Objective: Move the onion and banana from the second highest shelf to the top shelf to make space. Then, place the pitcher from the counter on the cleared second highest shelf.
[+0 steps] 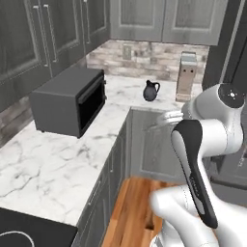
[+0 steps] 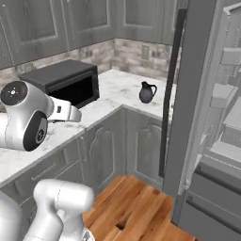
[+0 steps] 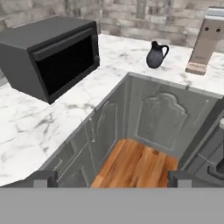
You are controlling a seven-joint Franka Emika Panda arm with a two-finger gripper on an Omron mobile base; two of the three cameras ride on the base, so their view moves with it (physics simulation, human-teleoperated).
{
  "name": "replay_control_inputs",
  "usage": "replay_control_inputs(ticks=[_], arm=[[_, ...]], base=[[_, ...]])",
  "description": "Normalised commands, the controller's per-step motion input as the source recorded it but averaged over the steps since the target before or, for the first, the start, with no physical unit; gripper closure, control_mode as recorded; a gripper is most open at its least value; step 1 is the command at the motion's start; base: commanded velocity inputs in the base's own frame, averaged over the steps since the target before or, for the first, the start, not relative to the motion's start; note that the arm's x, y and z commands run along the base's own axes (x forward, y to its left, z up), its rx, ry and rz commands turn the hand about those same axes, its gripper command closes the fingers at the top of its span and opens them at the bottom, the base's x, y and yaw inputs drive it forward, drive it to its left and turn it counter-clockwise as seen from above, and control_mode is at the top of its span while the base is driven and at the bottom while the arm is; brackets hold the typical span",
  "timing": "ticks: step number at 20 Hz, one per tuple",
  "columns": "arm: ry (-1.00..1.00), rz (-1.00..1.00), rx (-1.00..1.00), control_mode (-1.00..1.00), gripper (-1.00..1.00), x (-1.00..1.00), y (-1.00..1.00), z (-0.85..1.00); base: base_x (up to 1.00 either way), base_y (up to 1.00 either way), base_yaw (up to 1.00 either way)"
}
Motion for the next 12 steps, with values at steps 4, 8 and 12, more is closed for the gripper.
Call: replay_control_inputs(ticks=[4,8,12], arm=[[0.0,0.0,0.0,1.0,-1.0,0.0,0.0,0.0],[0.0,0.0,0.0,1.0,-1.0,0.0,0.0,0.0],[0.0,0.0,0.0,1.0,-1.0,0.0,0.0,0.0]], base=[[0.47,0.0,-0.41],[0.59,0.0,-0.41],[0.71,0.06,-0.33]])
